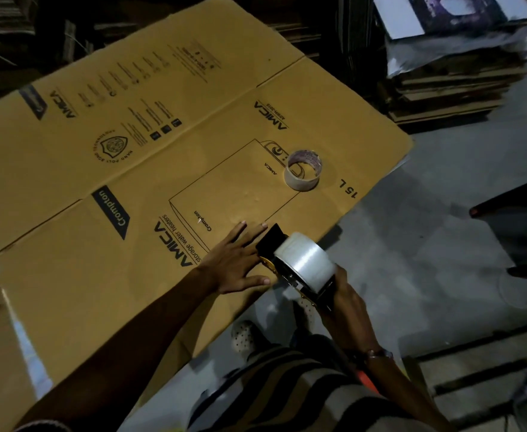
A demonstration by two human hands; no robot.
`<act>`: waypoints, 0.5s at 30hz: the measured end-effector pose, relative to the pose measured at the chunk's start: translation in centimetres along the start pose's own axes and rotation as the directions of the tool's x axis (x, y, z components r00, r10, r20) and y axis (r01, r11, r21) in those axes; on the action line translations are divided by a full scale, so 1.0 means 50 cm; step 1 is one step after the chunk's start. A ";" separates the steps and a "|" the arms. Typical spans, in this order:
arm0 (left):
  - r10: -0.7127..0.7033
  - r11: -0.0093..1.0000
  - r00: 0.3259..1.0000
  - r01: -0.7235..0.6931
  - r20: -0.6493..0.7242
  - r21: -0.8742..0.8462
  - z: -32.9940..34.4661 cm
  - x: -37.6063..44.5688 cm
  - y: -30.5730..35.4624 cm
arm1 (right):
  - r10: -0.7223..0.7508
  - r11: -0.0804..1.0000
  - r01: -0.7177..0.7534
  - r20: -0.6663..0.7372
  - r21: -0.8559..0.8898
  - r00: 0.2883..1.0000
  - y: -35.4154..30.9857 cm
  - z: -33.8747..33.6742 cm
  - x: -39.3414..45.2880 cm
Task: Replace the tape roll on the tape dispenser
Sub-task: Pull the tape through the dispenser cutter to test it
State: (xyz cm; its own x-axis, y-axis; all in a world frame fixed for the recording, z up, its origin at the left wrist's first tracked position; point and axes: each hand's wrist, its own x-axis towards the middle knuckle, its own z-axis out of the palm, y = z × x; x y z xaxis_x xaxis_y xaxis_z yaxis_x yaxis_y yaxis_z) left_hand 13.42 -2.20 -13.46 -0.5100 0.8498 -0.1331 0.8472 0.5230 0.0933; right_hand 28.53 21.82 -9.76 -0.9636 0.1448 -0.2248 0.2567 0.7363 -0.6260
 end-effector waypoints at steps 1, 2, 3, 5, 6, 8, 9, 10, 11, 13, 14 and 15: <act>-0.021 1.000 0.999 0.021 0.031 0.002 -0.005 0.004 -0.008 | -0.017 0.999 0.017 0.001 0.028 1.000 -0.007 -0.005 0.001; -0.027 1.000 0.999 0.027 0.029 0.012 -0.005 0.008 -0.017 | 0.012 0.999 -0.012 0.013 0.032 1.000 -0.013 -0.010 0.000; -0.010 0.999 1.000 0.009 0.029 0.037 -0.007 0.012 -0.022 | 0.015 0.999 -0.015 0.005 0.028 1.000 -0.016 -0.014 0.001; 0.004 0.998 0.999 -0.006 0.036 0.055 -0.007 0.012 -0.035 | 0.014 0.999 -0.014 0.008 0.037 1.000 -0.025 -0.019 -0.001; 0.004 0.999 1.000 -0.005 0.029 0.042 -0.006 0.010 -0.040 | 0.011 1.000 -0.012 0.020 0.029 1.000 -0.028 -0.021 -0.002; -0.023 0.999 0.999 0.022 0.037 0.035 -0.005 0.008 -0.041 | 0.004 1.000 -0.004 0.024 0.025 1.000 -0.027 -0.018 -0.006; -0.039 0.999 0.998 0.038 0.048 0.027 -0.003 0.007 -0.039 | 0.006 1.000 -0.006 0.026 0.024 1.000 -0.026 -0.016 -0.006; -0.055 0.998 0.998 0.054 0.041 0.019 0.000 0.006 -0.036 | 0.014 1.000 -0.014 0.023 0.023 1.000 -0.028 -0.015 -0.006; -0.068 0.998 0.997 0.068 0.040 0.011 0.002 0.005 -0.034 | 0.016 1.000 -0.017 0.018 0.021 1.000 -0.028 -0.014 -0.006; -0.083 0.997 0.996 0.083 0.035 -0.001 0.004 0.002 -0.032 | 0.035 0.999 -0.035 0.018 0.011 0.999 -0.030 -0.013 -0.005; -0.085 0.996 0.996 0.085 0.030 -0.006 0.007 0.001 -0.032 | 0.057 0.998 -0.057 0.026 0.001 0.998 -0.030 -0.012 -0.004; -0.088 0.996 0.996 0.088 0.031 -0.013 0.008 0.001 -0.032 | 0.062 0.998 -0.062 0.037 -0.003 0.997 -0.029 -0.012 -0.003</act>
State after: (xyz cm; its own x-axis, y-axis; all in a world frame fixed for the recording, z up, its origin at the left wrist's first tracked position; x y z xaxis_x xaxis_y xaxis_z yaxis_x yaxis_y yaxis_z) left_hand 12.10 -3.05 -14.02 -0.5777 0.7982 -0.1709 0.7968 0.5968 0.0941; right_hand 28.24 21.11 -8.38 -0.9423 0.1661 -0.2906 0.3160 0.7278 -0.6087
